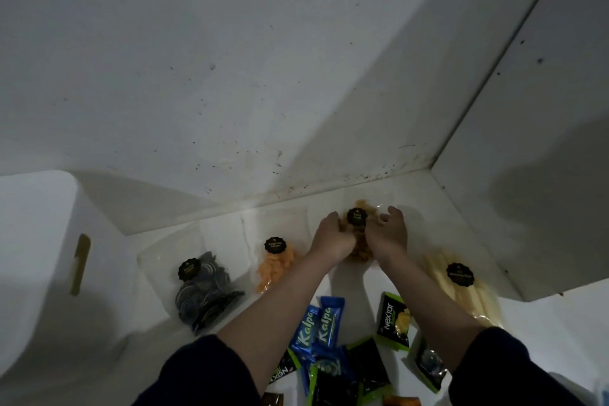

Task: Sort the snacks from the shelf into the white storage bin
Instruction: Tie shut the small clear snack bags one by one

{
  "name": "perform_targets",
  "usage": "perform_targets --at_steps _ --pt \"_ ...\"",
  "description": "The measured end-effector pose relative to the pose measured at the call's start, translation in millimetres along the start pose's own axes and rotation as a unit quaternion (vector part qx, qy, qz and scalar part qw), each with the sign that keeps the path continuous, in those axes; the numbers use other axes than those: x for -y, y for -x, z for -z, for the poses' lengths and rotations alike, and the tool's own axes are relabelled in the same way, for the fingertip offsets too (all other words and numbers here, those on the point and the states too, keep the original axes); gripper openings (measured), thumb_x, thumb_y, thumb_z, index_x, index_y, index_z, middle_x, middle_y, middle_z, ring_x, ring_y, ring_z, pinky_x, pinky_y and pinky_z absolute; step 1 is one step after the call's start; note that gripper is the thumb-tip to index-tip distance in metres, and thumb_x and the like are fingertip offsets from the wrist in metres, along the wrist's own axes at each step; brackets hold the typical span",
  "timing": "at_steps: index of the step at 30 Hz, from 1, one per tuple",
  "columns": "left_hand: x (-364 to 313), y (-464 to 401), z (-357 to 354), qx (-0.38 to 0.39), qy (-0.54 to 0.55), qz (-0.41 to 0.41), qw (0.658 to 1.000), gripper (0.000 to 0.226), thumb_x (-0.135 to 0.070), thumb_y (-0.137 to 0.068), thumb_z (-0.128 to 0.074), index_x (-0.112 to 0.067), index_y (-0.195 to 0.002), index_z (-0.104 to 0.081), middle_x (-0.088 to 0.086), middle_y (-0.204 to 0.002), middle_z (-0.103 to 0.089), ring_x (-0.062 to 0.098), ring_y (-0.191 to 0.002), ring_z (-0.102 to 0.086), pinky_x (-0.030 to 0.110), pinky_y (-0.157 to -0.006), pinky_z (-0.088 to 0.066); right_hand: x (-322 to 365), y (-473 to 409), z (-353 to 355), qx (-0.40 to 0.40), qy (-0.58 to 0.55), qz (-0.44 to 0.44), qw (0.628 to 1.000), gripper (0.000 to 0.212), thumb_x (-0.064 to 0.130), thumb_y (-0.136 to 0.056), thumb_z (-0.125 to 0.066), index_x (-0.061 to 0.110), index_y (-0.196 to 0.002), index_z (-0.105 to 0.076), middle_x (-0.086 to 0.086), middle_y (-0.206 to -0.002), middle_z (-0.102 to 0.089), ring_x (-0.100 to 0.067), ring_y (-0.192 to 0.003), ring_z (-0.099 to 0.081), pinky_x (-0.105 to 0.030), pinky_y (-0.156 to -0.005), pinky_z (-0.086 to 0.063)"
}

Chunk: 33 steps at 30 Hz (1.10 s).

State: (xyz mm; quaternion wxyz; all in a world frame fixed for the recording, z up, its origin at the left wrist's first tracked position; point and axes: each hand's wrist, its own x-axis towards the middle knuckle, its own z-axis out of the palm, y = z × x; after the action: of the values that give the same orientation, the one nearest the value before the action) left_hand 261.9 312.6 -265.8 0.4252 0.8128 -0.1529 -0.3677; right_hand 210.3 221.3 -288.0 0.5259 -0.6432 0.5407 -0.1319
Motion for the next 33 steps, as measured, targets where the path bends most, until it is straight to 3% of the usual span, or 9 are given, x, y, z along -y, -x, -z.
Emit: perform_targets --at_steps 4,7,10,12,14,17,22,28,33 --pt "-3.6 21.1 5.1 -0.036 0.058 -0.017 0.998 0.052 -0.018 -0.098 -0.042 -0.008 -0.147 -0.028 0.01 -0.147 -0.039 0.025 -0.133 -0.041 0.03 -0.104 -0.037 8.1 21.6 8.9 -0.038 -0.039 0.041 0.998 0.05 0.018 -0.094 -0.05 0.009 -0.142 -0.037 -0.008 -0.133 -0.052 -0.026 -0.119 -0.052 -0.035 -0.099 -0.044" --pt "-5.9 47.0 11.0 -0.075 0.074 -0.036 0.994 0.051 -0.021 -0.098 -0.043 -0.012 -0.147 -0.03 0.006 -0.149 -0.038 0.023 -0.135 -0.039 0.034 -0.109 -0.037 16.3 47.9 16.8 -0.06 -0.061 0.106 0.991 0.041 0.019 -0.094 -0.051 0.007 -0.133 -0.05 -0.01 -0.124 -0.058 -0.025 -0.11 -0.057 -0.036 -0.095 -0.048" --pt "-10.5 78.9 20.9 -0.111 0.117 -0.06 0.985 0.045 -0.025 -0.098 -0.045 -0.017 -0.142 -0.038 0.005 -0.141 -0.046 0.019 -0.122 -0.049 0.035 -0.101 -0.045 31.7 79.5 26.8 -0.07 -0.091 0.158 0.981 0.032 0.019 -0.095 -0.051 0.006 -0.124 -0.057 -0.007 -0.108 -0.062 -0.02 -0.097 -0.059 -0.029 -0.084 -0.047" --pt "-16.6 103.8 31.7 -0.138 0.15 -0.077 0.976 0.038 -0.026 -0.098 -0.046 -0.016 -0.134 -0.044 0.003 -0.129 -0.054 0.012 -0.104 -0.054 0.027 -0.088 -0.046 43.8 102.4 34.5 -0.083 -0.116 0.191 0.971 0.024 0.018 -0.095 -0.052 0.007 -0.114 -0.062 -0.006 -0.099 -0.064 -0.016 -0.087 -0.059 -0.029 -0.078 -0.048" --pt "-22.7 129.4 46.5 -0.163 0.163 -0.096 0.968 0.034 -0.032 -0.098 -0.045 -0.018 -0.128 -0.047 -0.001 -0.113 -0.057 0.003 -0.088 -0.053 0.022 -0.076 -0.044 55.0 124.5 41.0 -0.085 -0.136 0.228 0.96 0.015 0.016 -0.095 -0.052 0.009 -0.101 -0.063 -0.007 -0.092 -0.064 -0.017 -0.081 -0.059 -0.036 -0.076 -0.052" --pt "-29.2 167.4 75.7 -0.177 0.176 -0.13 0.959 0.033 -0.042 -0.097 -0.042 -0.025 -0.124 -0.05 -0.001 -0.101 -0.061 0.006 -0.089 -0.057 0.019 -0.067 -0.044 68.9 158.9 50.2 -0.051 -0.145 0.284 0.947 0.009 0.019 -0.094 -0.053 0.014 -0.089 -0.059 -0.006 -0.084 -0.062 -0.023 -0.078 -0.061 -0.047 -0.074 -0.056" --pt "-38.7 219.9 126.5 -0.197 0.185 -0.18 0.946 0.021 -0.032 -0.095 -0.052 -0.022 -0.108 -0.064 0.004 -0.108 -0.066 0.014 -0.102 -0.059 0.015 -0.072 -0.042 90.8 216.4 63.3 0.016 -0.161 0.35 0.923 0.021 0.014 -0.095 -0.051 0.029 -0.08 -0.052 -0.001 -0.077 -0.059 -0.03 -0.076 -0.063 -0.048 -0.067 -0.054" --pt "-41.4 274.2 158.3 -0.219 0.242 -0.239 0.915 0.012 -0.021 -0.093 -0.058 -0.018 -0.102 -0.065 -0.001 -0.094 -0.07 0.005 -0.089 -0.066 0.013 -0.07 -0.046 102.4 265.5 69.8 0.073 -0.149 0.407 0.898 0.02 0.011 -0.096 -0.05 0.023 -0.079 -0.05 -0.003 -0.075 -0.06 -0.028 -0.074 -0.064 -0.033 -0.062 -0.05" --pt "-36.4 300.7 170.3 -0.194 0.233 -0.247 0.921 0.02 -0.015 -0.093 -0.056 -0.02 -0.077 -0.065 -0.001 -0.091 -0.072 0.017 -0.091 -0.068 0.028 -0.079 -0.047 98.4 284.7 76.9 0.104 -0.132 0.408 0.897 0.014 0.013 -0.093 -0.055 0.021 -0.082 -0.054 -0.004 -0.079 -0.063 -0.023 -0.075 -0.064 -0.042 -0.067 -0.054"
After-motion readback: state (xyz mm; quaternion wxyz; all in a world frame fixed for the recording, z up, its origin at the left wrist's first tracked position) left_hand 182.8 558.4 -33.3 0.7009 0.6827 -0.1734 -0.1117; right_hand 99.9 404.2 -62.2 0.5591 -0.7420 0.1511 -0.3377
